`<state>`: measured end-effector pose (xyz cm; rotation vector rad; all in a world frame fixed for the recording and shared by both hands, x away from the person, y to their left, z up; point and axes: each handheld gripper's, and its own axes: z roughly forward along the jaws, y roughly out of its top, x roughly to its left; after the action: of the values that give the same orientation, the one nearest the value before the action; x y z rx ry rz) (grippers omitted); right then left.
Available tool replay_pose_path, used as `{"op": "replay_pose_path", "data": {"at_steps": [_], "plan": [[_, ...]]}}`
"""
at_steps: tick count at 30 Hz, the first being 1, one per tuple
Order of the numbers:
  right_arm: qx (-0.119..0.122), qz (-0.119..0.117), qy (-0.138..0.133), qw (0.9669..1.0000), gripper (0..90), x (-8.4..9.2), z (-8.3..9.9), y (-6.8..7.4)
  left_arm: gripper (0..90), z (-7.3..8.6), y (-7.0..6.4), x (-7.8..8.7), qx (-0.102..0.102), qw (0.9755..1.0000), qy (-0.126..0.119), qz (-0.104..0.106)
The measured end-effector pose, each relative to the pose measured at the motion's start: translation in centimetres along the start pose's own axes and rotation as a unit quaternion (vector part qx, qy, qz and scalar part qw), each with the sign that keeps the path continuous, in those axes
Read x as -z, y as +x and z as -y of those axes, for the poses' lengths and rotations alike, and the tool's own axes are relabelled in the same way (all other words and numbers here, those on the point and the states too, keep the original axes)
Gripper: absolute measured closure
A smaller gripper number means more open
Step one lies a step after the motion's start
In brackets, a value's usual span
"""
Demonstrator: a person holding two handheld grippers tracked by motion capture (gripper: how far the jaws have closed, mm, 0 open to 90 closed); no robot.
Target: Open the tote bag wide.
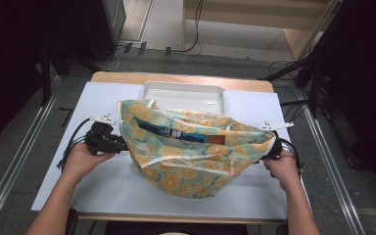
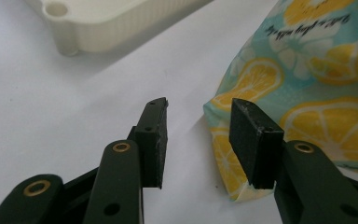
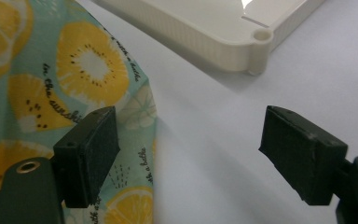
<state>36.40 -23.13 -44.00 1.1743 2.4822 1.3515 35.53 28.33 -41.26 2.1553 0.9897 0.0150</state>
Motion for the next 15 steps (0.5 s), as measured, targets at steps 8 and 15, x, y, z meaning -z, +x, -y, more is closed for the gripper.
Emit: {"op": "replay_pose_path", "data": {"at_steps": [8,15], "plan": [[0.004,-0.008,-0.012,0.9999,19.4,0.56,-0.50,-0.05,57.8,-0.09,-0.21,0.12,0.006,1.0000,0.004,0.007],[-0.007,0.010,-0.001,0.9999,19.4,-0.06,-0.80,0.08,55.2,-0.05,-0.30,-0.28,0.000,1.0000,0.009,0.002]]}}
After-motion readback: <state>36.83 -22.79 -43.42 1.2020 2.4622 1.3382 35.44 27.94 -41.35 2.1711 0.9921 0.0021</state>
